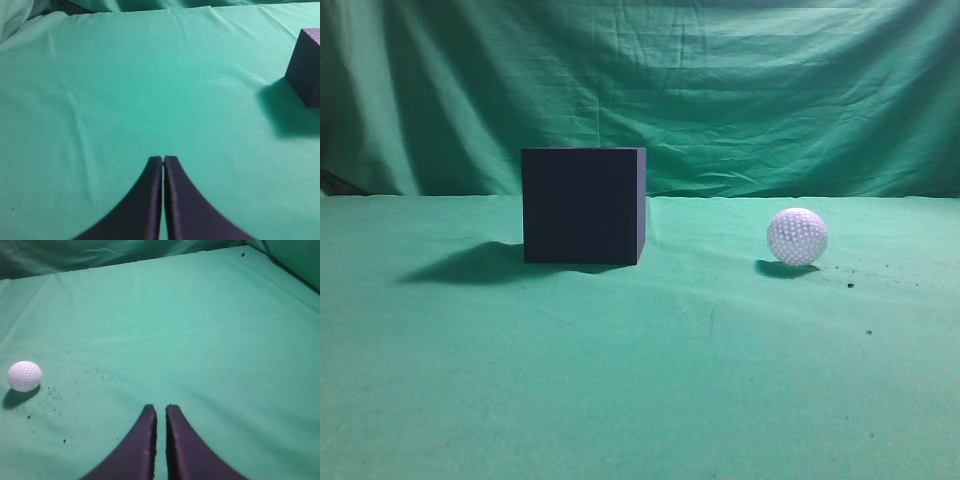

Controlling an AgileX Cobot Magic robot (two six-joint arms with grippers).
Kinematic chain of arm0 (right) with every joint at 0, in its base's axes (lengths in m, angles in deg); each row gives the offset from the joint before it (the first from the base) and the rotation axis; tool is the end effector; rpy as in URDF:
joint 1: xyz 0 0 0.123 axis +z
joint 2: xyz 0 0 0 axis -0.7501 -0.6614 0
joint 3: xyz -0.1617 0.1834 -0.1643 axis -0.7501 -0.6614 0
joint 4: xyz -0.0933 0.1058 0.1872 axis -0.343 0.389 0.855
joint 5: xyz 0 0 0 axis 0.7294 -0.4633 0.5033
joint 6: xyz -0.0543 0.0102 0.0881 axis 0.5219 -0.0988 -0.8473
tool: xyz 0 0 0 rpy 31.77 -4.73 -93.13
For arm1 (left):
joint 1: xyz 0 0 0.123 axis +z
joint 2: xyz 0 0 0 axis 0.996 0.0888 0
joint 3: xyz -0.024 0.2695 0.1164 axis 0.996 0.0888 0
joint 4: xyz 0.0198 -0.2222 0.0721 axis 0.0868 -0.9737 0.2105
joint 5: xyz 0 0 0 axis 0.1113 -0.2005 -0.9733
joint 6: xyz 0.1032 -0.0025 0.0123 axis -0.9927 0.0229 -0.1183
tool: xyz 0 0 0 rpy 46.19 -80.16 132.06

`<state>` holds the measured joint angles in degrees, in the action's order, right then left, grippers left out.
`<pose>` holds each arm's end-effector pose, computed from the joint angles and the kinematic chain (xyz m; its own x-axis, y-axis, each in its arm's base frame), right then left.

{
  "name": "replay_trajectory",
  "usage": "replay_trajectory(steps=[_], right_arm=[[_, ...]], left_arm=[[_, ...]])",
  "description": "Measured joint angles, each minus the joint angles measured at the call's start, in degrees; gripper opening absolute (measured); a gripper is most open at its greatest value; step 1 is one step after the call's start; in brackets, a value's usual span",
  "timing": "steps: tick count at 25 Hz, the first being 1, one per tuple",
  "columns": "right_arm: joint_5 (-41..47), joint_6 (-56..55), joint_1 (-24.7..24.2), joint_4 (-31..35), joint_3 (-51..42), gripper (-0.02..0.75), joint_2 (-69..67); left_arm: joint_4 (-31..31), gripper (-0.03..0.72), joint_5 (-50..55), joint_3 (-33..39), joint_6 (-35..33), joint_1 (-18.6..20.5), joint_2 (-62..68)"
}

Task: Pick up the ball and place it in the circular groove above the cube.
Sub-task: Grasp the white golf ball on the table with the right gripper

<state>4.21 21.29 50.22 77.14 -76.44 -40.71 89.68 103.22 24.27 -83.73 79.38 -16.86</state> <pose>0.0362 0.0018 0.1628 -0.3396 0.1167 -0.9333 0.0075 0.9926 0.1214 0.0378 -0.0004 0.1698 -0.2721 0.0736 -0.9595 0.0793 0.9954 0.0539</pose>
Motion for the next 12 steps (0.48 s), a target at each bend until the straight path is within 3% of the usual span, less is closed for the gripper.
replay_trajectory(steps=[12], right_arm=[[0.00,0.00,0.00,0.00,0.00,0.050,0.00]], left_arm=[[0.00,0.000,0.00,0.00,0.00,0.00,0.00]])
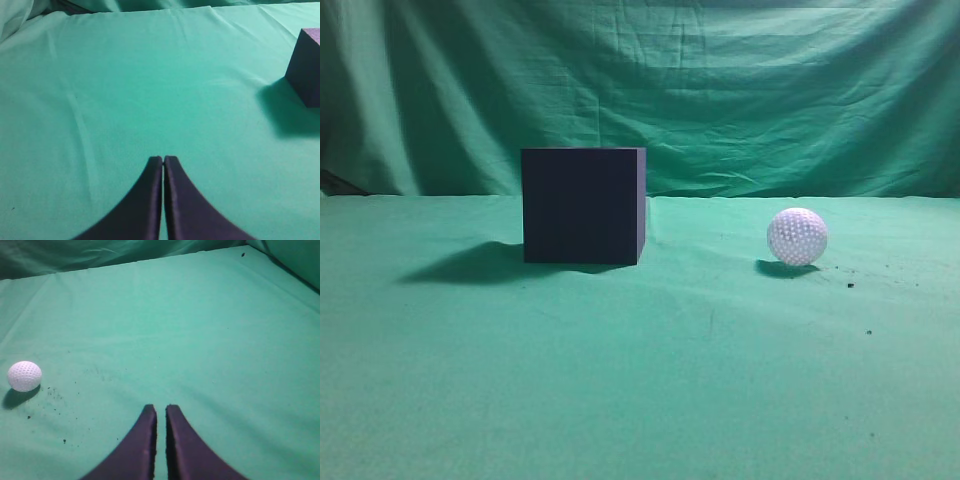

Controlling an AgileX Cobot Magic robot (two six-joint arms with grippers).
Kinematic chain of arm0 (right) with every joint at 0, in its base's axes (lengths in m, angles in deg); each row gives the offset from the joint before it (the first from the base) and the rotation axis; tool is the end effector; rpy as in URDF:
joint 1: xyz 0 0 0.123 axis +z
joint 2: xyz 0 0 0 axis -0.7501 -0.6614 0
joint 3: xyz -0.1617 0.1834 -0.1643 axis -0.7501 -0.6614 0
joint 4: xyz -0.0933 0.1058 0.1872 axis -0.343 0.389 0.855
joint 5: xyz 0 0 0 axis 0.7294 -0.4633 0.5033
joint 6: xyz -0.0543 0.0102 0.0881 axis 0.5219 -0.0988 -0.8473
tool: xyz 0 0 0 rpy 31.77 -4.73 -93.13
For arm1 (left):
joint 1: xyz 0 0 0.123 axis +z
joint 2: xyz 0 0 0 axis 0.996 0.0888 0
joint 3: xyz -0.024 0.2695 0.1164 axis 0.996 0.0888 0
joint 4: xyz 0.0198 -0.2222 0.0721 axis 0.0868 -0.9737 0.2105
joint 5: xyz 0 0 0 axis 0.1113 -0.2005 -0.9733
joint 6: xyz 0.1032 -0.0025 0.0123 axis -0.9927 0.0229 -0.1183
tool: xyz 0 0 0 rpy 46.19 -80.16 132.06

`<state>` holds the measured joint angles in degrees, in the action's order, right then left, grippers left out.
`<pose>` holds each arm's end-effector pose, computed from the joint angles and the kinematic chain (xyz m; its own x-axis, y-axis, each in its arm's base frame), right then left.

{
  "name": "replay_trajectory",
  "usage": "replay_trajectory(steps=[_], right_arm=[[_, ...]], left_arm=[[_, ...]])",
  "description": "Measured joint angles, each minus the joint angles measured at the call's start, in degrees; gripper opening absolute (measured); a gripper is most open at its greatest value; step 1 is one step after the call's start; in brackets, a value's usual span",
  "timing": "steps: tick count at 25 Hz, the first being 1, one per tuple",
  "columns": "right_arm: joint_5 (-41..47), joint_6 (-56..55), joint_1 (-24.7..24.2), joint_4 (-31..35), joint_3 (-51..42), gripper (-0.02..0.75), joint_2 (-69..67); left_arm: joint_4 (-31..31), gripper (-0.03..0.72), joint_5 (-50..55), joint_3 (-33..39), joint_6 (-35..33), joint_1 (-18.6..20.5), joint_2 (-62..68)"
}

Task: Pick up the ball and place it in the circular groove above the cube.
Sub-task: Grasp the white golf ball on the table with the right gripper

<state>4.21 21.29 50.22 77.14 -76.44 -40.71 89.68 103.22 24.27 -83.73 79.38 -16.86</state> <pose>0.0362 0.0018 0.1628 -0.3396 0.1167 -0.9333 0.0075 0.9926 0.1214 0.0378 -0.0004 0.1698 -0.2721 0.0736 -0.9595 0.0793 0.9954 0.0539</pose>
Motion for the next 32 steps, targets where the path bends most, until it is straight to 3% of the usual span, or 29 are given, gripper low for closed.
replay_trajectory(steps=[11,20,24,28,32], right_arm=[[-3.25,2.66,0.00,-2.24,0.00,0.050,0.00],[-34.06,2.00,0.00,-1.73,0.00,0.050,0.00],[-24.30,0.75,0.00,-0.98,6.50,0.050,-2.04],[-11.74,0.66,0.00,-0.63,15.15,0.050,-12.84],[-10.65,0.37,0.00,0.31,19.13,0.050,-25.31]], left_arm=[[0.00,0.000,0.00,0.00,0.00,0.00,0.00],[0.00,0.000,0.00,0.00,0.00,0.00,0.00],[0.00,0.000,0.00,0.00,0.00,0.00,0.00],[0.00,0.000,0.00,0.00,0.00,0.00,0.00],[0.00,0.000,0.00,0.00,0.00,0.00,0.00]])
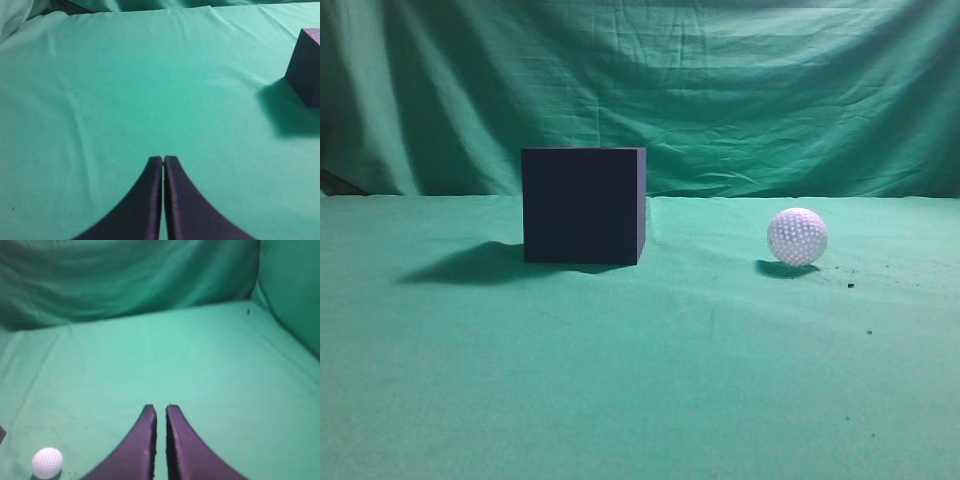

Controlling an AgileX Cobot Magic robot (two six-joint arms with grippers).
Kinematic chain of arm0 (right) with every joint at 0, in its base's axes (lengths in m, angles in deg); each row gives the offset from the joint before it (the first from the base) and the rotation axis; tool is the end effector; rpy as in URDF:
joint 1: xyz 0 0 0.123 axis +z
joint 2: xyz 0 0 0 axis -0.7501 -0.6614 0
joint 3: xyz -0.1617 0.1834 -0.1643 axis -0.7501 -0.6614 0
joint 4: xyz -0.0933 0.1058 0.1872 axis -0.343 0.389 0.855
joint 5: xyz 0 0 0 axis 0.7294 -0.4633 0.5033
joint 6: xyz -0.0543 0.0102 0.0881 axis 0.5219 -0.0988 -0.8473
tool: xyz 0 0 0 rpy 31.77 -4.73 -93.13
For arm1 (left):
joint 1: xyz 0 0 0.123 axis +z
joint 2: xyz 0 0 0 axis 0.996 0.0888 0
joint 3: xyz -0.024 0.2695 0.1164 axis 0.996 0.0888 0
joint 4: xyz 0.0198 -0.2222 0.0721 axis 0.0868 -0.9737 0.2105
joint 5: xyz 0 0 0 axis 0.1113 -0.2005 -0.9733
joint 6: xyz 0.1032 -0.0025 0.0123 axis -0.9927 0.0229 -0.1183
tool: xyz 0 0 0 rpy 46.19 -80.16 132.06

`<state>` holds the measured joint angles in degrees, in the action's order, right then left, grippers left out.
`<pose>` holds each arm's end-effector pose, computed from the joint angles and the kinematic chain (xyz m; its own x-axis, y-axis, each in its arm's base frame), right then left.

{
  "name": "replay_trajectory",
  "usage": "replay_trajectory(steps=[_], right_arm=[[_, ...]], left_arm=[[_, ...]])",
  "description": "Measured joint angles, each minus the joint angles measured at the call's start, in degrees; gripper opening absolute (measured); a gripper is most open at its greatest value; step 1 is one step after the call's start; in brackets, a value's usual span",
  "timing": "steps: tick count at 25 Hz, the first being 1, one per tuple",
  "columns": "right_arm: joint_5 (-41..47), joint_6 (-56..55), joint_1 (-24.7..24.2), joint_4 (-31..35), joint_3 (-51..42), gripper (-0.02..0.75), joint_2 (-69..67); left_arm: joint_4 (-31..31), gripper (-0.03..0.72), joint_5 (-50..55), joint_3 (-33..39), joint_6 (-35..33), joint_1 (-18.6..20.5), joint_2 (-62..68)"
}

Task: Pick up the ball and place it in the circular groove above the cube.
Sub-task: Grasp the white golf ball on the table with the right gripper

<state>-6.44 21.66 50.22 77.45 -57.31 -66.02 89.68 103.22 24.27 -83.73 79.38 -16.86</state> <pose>0.0847 0.0030 0.2671 -0.2656 0.1187 -0.9567 -0.0002 0.9924 0.1232 0.0378 -0.0004 0.1698 -0.2721 0.0736 -0.9595 0.0793 0.9954 0.0539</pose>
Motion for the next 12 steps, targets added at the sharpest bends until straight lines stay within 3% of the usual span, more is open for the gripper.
replay_trajectory(steps=[4,7,12], right_arm=[[3.03,0.32,0.00,5.49,3.50,0.050,-10.57],[10.96,8.88,0.83,8.51,8.47,0.050,-17.36],[22.30,19.22,8.12,12.06,17.96,0.050,-29.28]], left_arm=[[0.00,0.000,0.00,0.00,0.00,0.00,0.00],[0.00,0.000,0.00,0.00,0.00,0.00,0.00],[0.00,0.000,0.00,0.00,0.00,0.00,0.00]])
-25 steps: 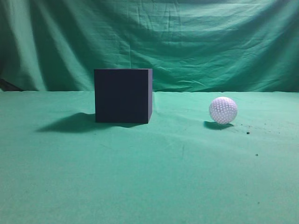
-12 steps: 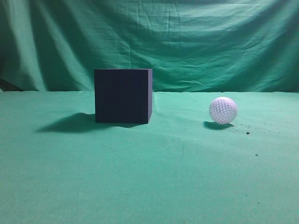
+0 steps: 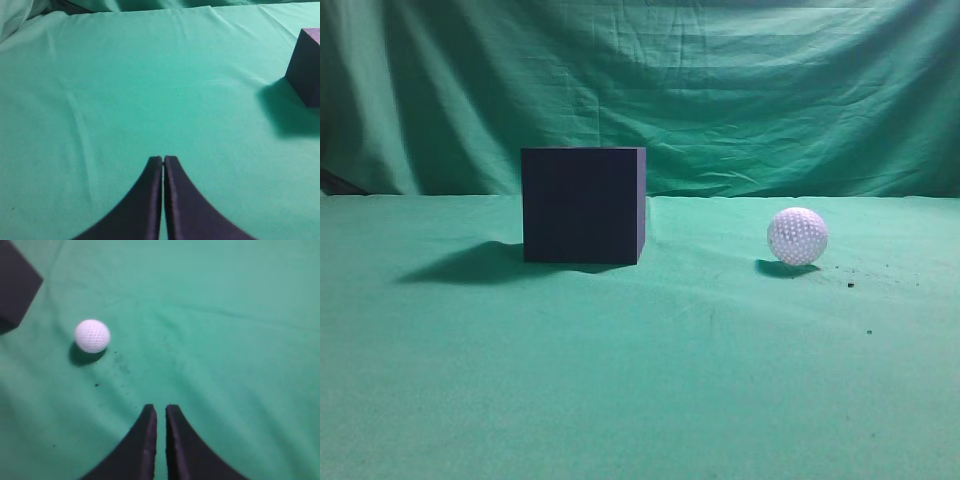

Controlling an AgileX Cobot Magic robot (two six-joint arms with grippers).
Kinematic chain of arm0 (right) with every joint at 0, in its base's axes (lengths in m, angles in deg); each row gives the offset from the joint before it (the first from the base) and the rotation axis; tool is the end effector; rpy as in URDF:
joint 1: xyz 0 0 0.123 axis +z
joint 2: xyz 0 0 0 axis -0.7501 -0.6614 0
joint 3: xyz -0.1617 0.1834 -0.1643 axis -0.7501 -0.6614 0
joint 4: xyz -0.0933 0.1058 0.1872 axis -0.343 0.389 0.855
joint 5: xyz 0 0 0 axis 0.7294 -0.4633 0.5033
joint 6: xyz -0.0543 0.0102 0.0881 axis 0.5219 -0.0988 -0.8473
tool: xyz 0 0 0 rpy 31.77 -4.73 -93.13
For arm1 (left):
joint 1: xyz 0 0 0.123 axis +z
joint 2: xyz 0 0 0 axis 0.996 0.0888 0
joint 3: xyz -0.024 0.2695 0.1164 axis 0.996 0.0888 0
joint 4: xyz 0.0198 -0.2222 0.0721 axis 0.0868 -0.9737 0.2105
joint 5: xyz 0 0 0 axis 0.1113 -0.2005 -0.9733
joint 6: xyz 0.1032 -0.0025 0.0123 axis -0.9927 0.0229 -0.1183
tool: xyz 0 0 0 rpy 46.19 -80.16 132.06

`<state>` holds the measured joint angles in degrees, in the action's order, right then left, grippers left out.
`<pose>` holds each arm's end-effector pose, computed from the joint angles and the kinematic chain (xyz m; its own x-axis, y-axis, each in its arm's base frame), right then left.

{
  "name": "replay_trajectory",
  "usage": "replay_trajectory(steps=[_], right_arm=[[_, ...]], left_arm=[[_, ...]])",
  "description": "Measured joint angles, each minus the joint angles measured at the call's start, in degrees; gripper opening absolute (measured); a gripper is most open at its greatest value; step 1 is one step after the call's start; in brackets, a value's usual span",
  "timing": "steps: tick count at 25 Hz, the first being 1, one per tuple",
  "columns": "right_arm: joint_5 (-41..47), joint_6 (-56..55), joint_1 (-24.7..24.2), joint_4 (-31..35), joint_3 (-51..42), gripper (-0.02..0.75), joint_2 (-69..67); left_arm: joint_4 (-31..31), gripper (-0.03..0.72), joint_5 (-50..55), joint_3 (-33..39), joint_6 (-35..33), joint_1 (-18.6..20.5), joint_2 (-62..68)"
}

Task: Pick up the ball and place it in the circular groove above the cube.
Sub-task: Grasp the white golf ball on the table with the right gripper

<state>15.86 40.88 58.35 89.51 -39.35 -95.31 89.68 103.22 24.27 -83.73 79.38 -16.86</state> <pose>0.1553 0.0410 0.2736 -0.7234 -0.1648 -0.6705 -0.2859 0.9554 0.0737 0.0378 -0.0004 0.1698 -0.2721 0.0736 -0.9595 0.0793 0.9954 0.0539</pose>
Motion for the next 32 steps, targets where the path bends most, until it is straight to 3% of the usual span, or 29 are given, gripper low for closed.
replay_trajectory(steps=[8,12,18,32], right_arm=[[1.40,3.22,12.51,-0.28,10.05,0.050,-18.78],[1.52,7.45,16.53,-0.38,14.39,0.235,-26.76],[1.79,5.06,16.94,-0.39,21.06,0.538,-36.87],[0.52,-0.32,16.94,-5.19,28.91,0.534,-52.05]], left_arm=[[0.00,0.000,0.00,0.00,0.00,0.00,0.00],[0.00,0.000,0.00,0.00,0.00,0.00,0.00],[0.00,0.000,0.00,0.00,0.00,0.00,0.00],[0.00,0.000,0.00,0.00,0.00,0.00,0.00]])
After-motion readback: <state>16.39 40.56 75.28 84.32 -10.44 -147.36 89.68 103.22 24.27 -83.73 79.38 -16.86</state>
